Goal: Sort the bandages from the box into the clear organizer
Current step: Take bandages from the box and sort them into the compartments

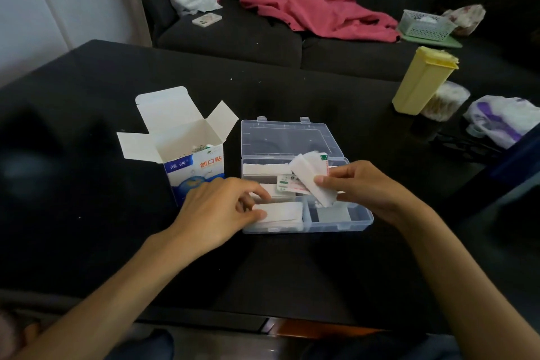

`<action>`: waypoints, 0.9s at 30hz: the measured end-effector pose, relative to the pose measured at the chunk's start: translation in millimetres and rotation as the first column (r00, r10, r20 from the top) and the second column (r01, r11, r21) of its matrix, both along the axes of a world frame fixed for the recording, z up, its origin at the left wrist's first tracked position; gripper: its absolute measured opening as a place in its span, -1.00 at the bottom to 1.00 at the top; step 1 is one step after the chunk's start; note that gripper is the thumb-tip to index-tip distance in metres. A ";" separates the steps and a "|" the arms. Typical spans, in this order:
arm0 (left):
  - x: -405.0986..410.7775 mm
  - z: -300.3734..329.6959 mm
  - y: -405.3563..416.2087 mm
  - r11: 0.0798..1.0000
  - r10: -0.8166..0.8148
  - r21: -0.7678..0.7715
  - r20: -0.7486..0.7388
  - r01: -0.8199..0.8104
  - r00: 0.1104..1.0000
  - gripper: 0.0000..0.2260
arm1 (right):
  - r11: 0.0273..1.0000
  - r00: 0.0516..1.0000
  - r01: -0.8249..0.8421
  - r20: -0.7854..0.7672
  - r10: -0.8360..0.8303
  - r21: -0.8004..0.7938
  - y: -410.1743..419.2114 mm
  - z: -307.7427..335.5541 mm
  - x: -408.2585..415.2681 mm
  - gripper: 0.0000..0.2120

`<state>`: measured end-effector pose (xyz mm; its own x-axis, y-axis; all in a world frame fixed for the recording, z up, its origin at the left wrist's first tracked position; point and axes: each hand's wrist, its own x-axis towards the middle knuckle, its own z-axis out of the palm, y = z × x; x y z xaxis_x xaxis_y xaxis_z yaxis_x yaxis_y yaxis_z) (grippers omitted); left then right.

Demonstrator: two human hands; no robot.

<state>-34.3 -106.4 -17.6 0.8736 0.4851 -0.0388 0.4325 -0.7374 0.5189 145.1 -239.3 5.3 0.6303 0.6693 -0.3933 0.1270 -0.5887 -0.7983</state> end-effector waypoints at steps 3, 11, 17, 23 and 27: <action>2.0 1.3 0.8 0.999 -0.027 -0.027 0.013 0.028 1.000 -0.82 | 0.999 1.000 0.026 -0.012 -0.025 0.028 -3.4 3.2 1.3 -0.90; -0.3 1.1 7.0 0.949 -0.117 0.282 -0.104 0.141 0.988 -0.78 | 0.991 0.956 0.043 -0.293 -0.005 0.125 -9.3 11.5 3.2 -0.85; 7.4 22.0 1.7 0.912 0.132 -0.407 0.158 -0.058 0.978 -0.72 | 0.989 0.937 -0.072 -0.332 0.112 0.132 -10.5 13.8 0.2 -0.77; 10.7 21.6 4.6 0.615 0.315 -0.768 0.035 -0.176 0.949 -0.84 | 0.990 0.932 -0.086 -0.342 0.120 0.112 -2.3 9.7 -9.7 -0.85; 10.6 17.9 10.9 0.665 0.414 -0.716 0.114 -0.214 0.903 -0.81 | 0.996 0.932 -0.028 -0.357 0.058 0.088 -0.5 8.2 -9.8 -0.89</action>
